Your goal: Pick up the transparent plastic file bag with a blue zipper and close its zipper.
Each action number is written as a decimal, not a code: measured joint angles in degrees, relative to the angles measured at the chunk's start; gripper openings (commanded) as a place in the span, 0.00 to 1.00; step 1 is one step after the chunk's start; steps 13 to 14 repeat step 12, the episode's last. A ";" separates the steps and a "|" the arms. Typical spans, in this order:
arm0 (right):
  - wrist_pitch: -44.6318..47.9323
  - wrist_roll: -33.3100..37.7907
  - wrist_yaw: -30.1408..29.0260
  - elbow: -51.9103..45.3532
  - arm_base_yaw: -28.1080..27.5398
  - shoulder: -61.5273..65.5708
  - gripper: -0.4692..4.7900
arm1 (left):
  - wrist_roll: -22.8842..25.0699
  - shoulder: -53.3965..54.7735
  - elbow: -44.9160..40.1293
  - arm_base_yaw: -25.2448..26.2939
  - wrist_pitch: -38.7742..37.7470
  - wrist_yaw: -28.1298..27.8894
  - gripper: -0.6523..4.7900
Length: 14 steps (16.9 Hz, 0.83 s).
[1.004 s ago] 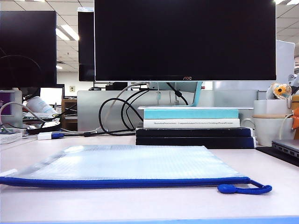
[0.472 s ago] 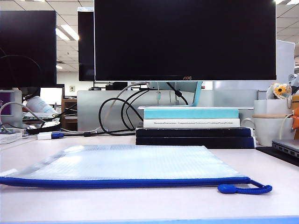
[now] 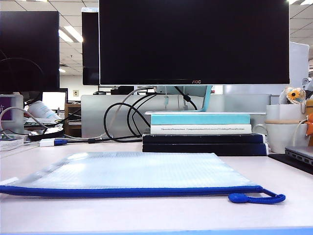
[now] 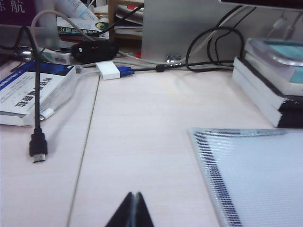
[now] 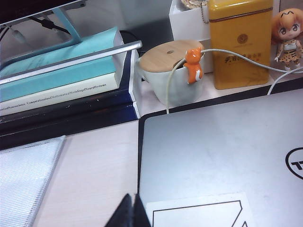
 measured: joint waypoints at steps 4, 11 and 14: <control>0.04 0.02 0.02 0.00 0.00 0.00 0.10 | 2.80 -0.02 0.00 -0.02 -0.81 2.19 0.11; 0.04 0.00 0.00 0.00 0.00 0.00 0.10 | 3.56 0.00 0.00 -1.42 -1.99 2.23 0.11; 0.04 0.00 0.00 0.00 0.00 0.00 0.10 | 3.58 0.00 0.00 -1.42 -1.99 2.23 0.11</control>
